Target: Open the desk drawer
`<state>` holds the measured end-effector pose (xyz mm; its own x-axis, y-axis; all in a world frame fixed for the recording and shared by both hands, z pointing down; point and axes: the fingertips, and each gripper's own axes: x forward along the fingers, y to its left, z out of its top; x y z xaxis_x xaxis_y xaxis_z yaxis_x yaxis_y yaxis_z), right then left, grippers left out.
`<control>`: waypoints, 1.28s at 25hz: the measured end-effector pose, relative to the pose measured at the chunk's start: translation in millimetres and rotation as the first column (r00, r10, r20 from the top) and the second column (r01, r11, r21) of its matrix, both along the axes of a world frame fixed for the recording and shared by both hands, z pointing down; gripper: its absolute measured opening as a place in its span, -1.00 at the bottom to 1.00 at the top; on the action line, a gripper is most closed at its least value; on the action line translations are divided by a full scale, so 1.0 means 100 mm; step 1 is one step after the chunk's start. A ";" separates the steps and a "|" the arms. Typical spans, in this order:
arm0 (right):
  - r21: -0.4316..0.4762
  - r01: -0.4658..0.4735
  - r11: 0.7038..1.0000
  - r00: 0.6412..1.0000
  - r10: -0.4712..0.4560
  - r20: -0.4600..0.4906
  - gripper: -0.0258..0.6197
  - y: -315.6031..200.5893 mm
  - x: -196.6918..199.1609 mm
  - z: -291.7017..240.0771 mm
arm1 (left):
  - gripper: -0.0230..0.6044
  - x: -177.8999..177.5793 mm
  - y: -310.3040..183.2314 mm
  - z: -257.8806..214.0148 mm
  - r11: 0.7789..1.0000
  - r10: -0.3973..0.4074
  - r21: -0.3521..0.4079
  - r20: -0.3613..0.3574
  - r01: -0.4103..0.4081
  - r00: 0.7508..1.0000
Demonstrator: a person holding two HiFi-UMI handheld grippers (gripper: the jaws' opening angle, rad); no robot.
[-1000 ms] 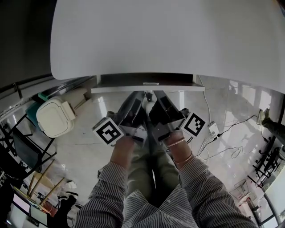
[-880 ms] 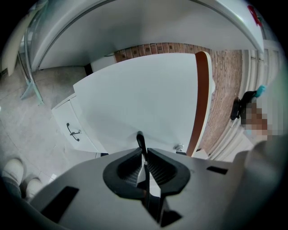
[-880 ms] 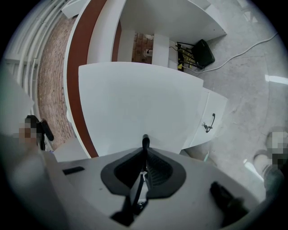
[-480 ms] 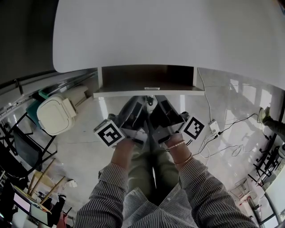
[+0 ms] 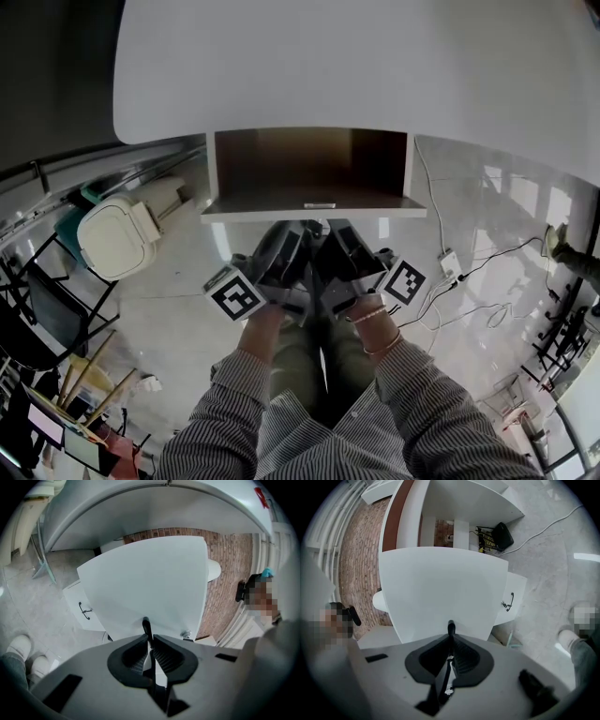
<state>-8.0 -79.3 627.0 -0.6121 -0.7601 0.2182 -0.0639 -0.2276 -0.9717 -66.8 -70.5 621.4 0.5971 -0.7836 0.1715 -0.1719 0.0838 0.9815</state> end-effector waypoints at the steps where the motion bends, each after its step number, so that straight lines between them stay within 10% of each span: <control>1: -0.002 -0.001 1.000 1.000 0.001 0.002 -0.82 0.01 0.01 0.01 | -0.79 0.00 0.01 0.01 1.000 -0.002 -0.003 -0.003 0.002 1.000; 32: -0.094 -0.046 0.995 0.999 0.047 0.007 -0.82 0.52 0.07 0.25 | -0.80 0.07 0.51 0.24 0.992 0.046 -0.119 -0.039 -0.050 0.998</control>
